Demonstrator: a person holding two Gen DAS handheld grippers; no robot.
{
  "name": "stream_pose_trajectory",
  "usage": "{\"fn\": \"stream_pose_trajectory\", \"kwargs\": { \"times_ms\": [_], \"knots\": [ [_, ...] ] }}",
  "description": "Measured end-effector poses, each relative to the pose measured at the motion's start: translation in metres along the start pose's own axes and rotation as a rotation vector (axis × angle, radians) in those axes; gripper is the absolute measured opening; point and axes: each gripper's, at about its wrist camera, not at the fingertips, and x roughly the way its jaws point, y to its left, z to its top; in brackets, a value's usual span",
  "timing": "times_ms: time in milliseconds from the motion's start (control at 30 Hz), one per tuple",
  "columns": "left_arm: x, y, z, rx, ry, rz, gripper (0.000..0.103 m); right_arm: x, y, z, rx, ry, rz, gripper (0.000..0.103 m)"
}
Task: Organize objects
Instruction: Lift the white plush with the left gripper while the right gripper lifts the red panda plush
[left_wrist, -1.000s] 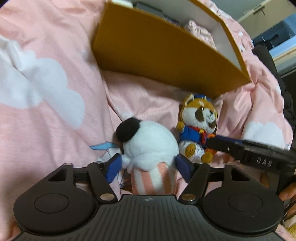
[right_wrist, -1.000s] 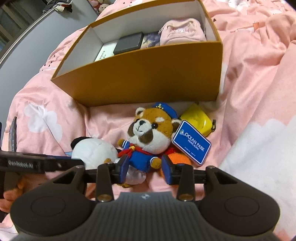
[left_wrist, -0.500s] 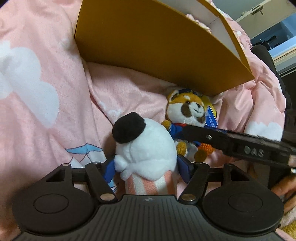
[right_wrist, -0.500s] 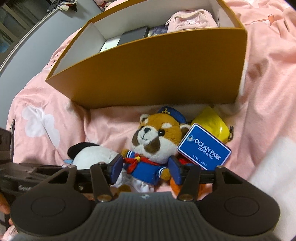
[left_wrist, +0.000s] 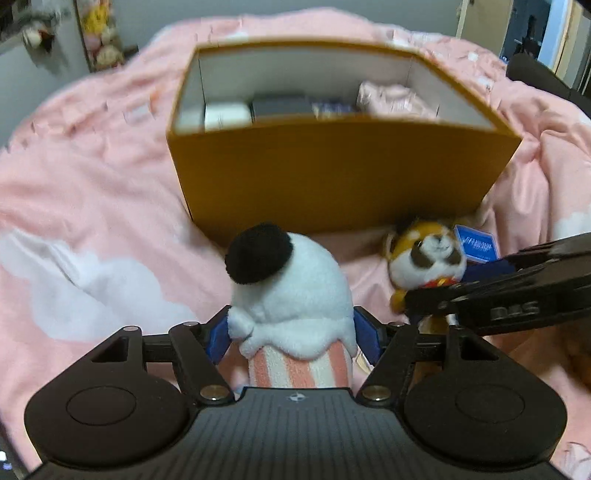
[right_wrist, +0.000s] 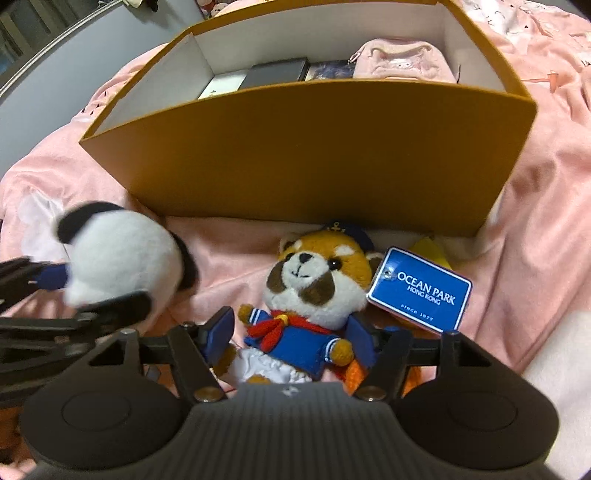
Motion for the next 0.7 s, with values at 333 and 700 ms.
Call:
{"fn": "stream_pose_trajectory", "kwargs": {
  "times_ms": [333, 700],
  "knots": [
    [-0.032, 0.037, 0.004, -0.204, -0.016, -0.148, 0.083, -0.022, -0.017, 0.001, 0.088, -0.029, 0.024, 0.064],
    [-0.001, 0.012, 0.007, -0.158, 0.029, -0.169, 0.082, 0.022, -0.017, 0.011, 0.096, 0.041, 0.011, 0.061]
  ]
}}
